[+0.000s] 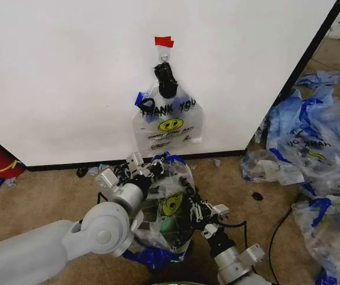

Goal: Pick up the garbage bag from the wall and place it over the trash bin.

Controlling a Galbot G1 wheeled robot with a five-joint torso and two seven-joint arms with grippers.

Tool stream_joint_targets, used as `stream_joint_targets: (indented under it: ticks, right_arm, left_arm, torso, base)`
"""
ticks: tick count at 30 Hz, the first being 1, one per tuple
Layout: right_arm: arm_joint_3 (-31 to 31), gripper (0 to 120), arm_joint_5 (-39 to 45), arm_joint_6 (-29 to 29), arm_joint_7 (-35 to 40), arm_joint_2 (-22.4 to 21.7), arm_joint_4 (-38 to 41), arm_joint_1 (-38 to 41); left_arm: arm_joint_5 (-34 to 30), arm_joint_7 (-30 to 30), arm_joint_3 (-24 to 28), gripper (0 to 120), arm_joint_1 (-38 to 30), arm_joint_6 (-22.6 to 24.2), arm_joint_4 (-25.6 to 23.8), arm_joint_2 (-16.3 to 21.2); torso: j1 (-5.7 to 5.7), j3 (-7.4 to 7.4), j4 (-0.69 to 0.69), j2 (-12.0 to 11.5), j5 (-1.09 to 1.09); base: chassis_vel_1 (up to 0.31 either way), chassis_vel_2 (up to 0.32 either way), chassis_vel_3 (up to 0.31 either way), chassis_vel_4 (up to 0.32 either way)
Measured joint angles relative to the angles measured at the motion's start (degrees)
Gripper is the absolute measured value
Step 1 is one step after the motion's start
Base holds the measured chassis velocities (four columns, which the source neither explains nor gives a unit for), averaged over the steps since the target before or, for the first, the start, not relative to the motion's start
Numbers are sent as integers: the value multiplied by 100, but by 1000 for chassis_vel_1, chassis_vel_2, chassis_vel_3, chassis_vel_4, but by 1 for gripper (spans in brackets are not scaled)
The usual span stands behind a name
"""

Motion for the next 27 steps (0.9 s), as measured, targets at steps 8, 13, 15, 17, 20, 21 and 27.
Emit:
stream_joint_targets:
  ticks: [8, 13, 15, 17, 20, 21, 27]
  right_arm:
    - [0, 1, -73, 66, -63, -52, -6, -66]
    - [-4, 1, -145, 232, -289, -108, -37, -119]
    - [-3, 1, -168, 259, -321, -116, -45, -134]
    - [12, 1, -223, 335, -403, -143, -55, -192]
    - [37, 1, -245, 421, -481, -170, -53, -247]
    - [37, 1, -245, 421, -481, -170, -53, -247]
    - [45, 1, -276, 540, -597, -161, -51, -265]
  left_arm:
    - [-46, 24, 22, 0, -19, 31, 65, 124]
    - [-61, 142, 25, 0, -29, 49, 165, 317]
    - [-61, 156, 25, 0, -29, 50, 186, 329]
    - [-62, 188, 35, 0, -30, 58, 248, 363]
    - [-109, 254, 59, 0, -37, 85, 334, 427]
    - [-109, 254, 59, 0, -37, 85, 334, 427]
    - [-160, 309, 71, 0, 5, 87, 475, 420]
  torso:
    - [0, 0, 0, 0, 0]
    - [0, 0, 1, 0, 0]
    - [0, 0, 1, 0, 1]
    - [0, 0, 0, 0, -1]
    - [0, 0, -1, 0, 1]
    - [0, 0, -1, 0, 1]
    - [0, 0, 0, 0, 0]
  base:
    - [0, 0, 0, 0]
    - [0, 0, 0, 0]
    - [0, 0, 0, 0]
    - [0, 0, 0, 0]
    - [0, 0, 0, 0]
    - [0, 0, 0, 0]
    - [0, 0, 0, 0]
